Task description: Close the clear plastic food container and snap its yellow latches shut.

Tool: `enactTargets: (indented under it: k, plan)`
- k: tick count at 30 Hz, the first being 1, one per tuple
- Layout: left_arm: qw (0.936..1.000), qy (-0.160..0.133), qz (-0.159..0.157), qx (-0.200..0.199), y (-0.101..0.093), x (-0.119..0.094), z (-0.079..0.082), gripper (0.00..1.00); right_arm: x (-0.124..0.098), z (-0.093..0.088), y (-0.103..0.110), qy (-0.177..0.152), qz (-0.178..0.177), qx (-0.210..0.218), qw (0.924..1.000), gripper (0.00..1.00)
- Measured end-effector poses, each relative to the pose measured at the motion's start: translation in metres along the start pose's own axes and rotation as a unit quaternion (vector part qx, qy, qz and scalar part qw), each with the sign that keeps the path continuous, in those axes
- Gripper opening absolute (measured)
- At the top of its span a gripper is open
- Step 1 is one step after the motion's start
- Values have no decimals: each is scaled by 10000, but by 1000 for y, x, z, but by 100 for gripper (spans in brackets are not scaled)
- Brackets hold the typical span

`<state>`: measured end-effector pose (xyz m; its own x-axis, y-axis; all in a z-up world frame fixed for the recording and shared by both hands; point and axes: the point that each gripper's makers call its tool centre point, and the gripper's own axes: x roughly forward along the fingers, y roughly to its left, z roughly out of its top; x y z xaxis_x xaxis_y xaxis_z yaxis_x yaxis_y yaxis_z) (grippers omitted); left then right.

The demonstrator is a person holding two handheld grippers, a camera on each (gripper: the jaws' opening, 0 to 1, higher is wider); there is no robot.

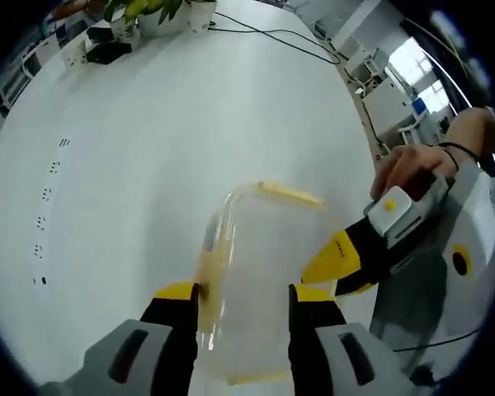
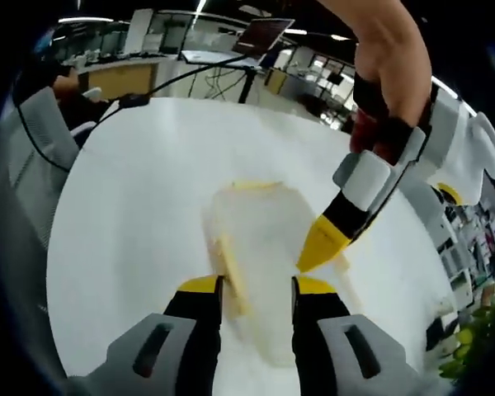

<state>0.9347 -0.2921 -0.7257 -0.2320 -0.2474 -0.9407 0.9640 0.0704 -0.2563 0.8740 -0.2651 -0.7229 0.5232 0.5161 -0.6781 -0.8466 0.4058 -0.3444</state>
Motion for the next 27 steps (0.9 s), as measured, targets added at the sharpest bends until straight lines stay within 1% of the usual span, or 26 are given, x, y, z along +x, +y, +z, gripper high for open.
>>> enactTargets:
  k: [7,9,13,17,19,25,27]
  plan:
    - [9999,103,-102,24,-2,1,1,40,-1,0,0,-17,-28,-16,10000,29]
    - [9998,139,-138,16,2,2,-1,40,0,-1,0,-22,-48,-25,10000,29]
    - [9996,223,-190,32,1,3,-1,39,0,-2,0,10,-99,-107,9999,29]
    - [9994,256,-235,-3,1,3,0,39,0,-2,-1,27,-128,-92,9999,29]
    - [9993,278,-251,2,4,4,0,39,0,-2,-1,47,-137,-113,9998,29]
    - [9992,242,-318,-55,-2,5,1,38,0,-2,-2,72,-147,-133,9998,28]
    - [9990,212,-392,-102,2,7,-1,38,1,-3,-2,78,-145,-209,9996,28]
